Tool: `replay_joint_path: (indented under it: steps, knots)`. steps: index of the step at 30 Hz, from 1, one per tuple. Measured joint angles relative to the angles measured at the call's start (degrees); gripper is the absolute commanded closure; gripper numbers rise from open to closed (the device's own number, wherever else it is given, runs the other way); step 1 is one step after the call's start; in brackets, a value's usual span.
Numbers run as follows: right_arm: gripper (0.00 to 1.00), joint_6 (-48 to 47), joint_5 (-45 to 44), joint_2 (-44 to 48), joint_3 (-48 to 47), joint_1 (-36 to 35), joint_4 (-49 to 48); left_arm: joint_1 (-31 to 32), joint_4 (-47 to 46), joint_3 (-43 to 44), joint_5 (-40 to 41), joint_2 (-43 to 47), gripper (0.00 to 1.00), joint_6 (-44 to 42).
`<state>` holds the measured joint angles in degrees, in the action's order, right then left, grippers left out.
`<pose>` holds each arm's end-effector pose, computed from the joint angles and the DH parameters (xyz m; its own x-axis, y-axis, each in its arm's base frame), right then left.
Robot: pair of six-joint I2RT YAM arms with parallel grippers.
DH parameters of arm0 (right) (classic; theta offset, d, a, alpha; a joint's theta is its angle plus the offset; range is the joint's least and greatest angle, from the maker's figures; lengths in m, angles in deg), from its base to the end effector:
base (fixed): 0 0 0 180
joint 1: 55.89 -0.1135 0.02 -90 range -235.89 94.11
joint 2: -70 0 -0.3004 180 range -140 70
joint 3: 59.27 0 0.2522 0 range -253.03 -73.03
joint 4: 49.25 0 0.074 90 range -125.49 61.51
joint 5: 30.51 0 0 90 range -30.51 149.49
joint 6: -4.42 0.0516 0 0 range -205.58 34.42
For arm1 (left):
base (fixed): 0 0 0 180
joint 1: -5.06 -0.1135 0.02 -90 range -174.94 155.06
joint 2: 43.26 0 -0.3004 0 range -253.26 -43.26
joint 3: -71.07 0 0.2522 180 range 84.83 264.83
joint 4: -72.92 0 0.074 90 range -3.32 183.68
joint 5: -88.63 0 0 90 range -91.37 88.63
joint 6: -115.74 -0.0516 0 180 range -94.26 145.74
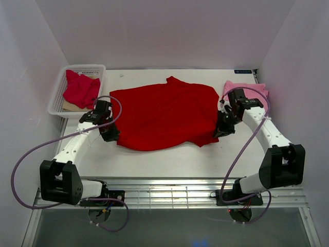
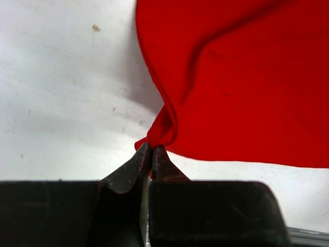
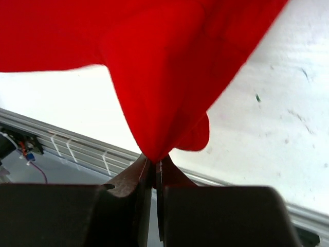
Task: Fold and stack the t-shirts
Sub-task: Flatten out the tshirt
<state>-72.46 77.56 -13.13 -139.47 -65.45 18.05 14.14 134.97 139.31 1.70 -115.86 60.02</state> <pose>0.2710 0.0619 0.2830 -0.9631 0.0566 -0.2632 -0.0439 0.9315 0.3611 0.2294 -0.0339 0.2659 -0.8246 -0.4378 -0.3583 -0.3970 0.8990 -0.1848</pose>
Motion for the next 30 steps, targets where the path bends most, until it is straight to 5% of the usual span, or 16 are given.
replay_joint_path:
  steps: [13,16,17,19,24,30]
  knots:
    - [0.9,3.8,-9.6,10.7,11.1,-1.7,7.6,0.0,6.2,1.1,6.2,-4.9,0.94,-0.8]
    - [0.81,4.5,-10.3,10.4,12.3,-1.7,7.5,0.0,6.1,3.0,6.9,-5.9,0.88,-1.0]
    - [0.64,4.5,-10.5,10.1,12.5,-1.7,7.4,0.0,5.9,3.3,6.8,-6.1,0.78,-1.3]
    - [0.47,4.7,-11.1,9.5,13.6,-1.9,7.0,0.0,5.8,3.5,6.8,-7.1,0.64,-2.0]
    - [0.45,4.7,-14.6,9.7,15.4,-2.9,8.0,0.0,6.8,2.1,6.9,-7.8,0.5,-2.4]
    - [0.52,4.9,-14.8,9.9,9.7,-3.0,4.9,0.1,8.4,6.5,9.9,-2.1,0.53,-1.0]
